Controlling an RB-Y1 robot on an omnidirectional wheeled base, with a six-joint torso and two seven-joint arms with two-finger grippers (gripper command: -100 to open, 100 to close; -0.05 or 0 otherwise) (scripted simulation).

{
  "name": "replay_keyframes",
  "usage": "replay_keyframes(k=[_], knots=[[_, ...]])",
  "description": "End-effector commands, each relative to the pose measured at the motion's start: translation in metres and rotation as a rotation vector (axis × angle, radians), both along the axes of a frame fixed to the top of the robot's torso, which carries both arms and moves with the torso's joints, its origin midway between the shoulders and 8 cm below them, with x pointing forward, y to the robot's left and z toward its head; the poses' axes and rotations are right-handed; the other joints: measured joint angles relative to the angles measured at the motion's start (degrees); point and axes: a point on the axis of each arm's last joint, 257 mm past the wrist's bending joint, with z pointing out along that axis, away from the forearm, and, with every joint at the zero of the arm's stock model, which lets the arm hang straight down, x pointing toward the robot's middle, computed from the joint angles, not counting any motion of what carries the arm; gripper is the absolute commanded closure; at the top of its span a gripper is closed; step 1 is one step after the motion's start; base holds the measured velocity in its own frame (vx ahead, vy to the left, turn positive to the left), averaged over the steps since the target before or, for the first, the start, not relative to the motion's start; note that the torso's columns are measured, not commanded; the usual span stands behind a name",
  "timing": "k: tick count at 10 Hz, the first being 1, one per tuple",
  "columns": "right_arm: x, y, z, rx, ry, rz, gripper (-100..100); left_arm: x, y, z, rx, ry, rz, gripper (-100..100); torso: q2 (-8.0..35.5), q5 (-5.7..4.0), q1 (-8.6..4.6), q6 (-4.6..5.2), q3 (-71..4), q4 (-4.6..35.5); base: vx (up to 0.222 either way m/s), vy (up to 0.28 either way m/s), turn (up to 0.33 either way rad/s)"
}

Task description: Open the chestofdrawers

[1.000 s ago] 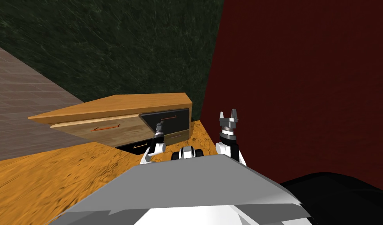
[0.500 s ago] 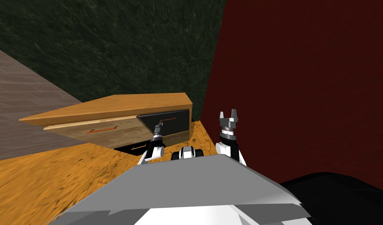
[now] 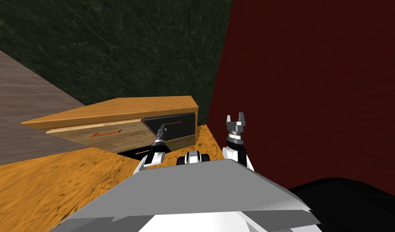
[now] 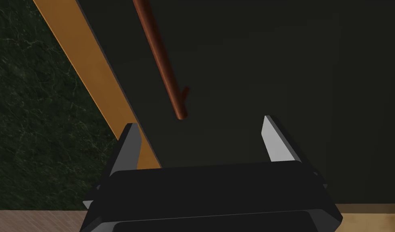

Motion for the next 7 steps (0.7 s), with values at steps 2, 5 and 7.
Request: replay_keyframes(k=[2,5,7], knots=[[0.000,0.000,0.000,0.000,0.000,0.000,0,0.001,0.005,0.005,0.025,0.012,-0.014,-100,0.0,0.00,0.00,0.00,0.0,0.0,0.002,-0.029,-0.005],[0.000,0.000,0.000,0.000,0.000,0.000,0,0.000,-0.004,0.016,-0.025,-0.010,-0.004,-100,0.0,-0.03,-0.09,0.00,0.0,0.0,-0.004,-0.068,-0.002],[0.000,0.000,0.000,0.000,0.000,0.000,0,0.000,-0.012,0.018,-0.082,-0.023,0.013,-100,0.0,0.05,0.18,-0.01,0.0,0.0,0.003,-0.010,0.000]])
